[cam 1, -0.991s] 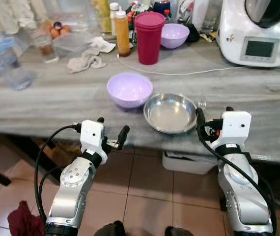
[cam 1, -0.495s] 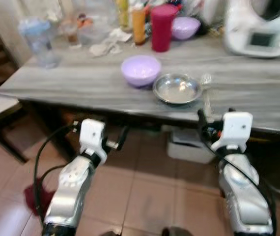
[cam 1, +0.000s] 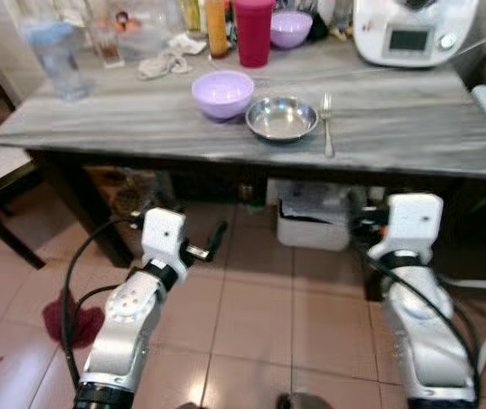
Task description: Setting the table
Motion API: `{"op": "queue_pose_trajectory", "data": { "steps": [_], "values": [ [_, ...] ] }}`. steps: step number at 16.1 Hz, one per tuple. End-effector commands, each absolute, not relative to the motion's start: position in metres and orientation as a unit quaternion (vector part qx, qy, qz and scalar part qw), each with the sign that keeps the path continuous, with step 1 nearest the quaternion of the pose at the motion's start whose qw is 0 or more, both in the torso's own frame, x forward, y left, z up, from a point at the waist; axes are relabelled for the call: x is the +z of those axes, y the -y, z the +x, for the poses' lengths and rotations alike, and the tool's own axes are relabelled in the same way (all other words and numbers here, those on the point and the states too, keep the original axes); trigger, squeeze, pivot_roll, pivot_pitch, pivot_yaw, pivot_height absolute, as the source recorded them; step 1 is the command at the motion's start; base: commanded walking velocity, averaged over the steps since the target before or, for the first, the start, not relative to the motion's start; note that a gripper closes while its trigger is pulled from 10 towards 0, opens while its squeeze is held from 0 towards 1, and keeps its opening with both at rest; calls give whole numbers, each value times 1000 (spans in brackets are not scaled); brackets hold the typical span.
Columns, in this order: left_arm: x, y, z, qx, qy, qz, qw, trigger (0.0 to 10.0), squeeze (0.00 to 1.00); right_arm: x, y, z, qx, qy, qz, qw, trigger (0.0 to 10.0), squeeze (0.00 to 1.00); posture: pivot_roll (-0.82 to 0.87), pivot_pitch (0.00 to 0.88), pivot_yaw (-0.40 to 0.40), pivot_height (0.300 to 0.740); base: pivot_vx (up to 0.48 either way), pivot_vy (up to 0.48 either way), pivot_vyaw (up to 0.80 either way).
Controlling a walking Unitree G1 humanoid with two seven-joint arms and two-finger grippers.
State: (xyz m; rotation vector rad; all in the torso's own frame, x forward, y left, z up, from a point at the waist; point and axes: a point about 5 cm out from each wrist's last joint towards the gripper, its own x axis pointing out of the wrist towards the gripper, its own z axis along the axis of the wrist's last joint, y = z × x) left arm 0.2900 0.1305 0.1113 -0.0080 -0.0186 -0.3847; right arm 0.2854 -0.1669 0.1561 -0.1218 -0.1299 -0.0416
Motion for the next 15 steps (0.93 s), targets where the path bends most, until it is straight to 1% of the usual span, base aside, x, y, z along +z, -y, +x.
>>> {"op": "queue_pose_trajectory", "data": {
  "steps": [1, 4, 7, 9, 10, 15],
  "values": [
    [109, -130, 289, -190, 11, -2, 982, 10000, 0, 158, 169, 285, -25, 67, -60, 996, 10000, 0, -269, 91, 66, 740, 0, 0, 0],
    [113, -126, 290, -197, 32, -27, 979, 10000, 0, 157, 168, 286, -25, 67, -57, 996, 10000, 0, -269, 90, 68, 740, 0, 0, 0],
    [114, -123, 291, -203, 32, -28, 978, 10000, 0, 157, 167, 286, -25, 65, -56, 996, 10000, 0, -266, 94, 68, 740, 0, 0, 0],
    [113, -124, 292, -204, 33, -30, 978, 10000, 0, 157, 167, 286, -25, 65, -55, 996, 10000, 0, -268, 97, 71, 740, 0, 0, -553],
    [114, -124, 292, -205, 33, -31, 978, 10000, 0, 156, 167, 286, -26, 65, -54, 996, 10000, 0, -268, 98, 72, 740, 0, -251, -587],
    [114, -121, 292, -211, 32, -34, 976, 10000, 0, 155, 166, 285, -27, 64, -50, 996, 10000, 0, -267, 102, 77, 740, 0, -314, 0]
  ]
}}
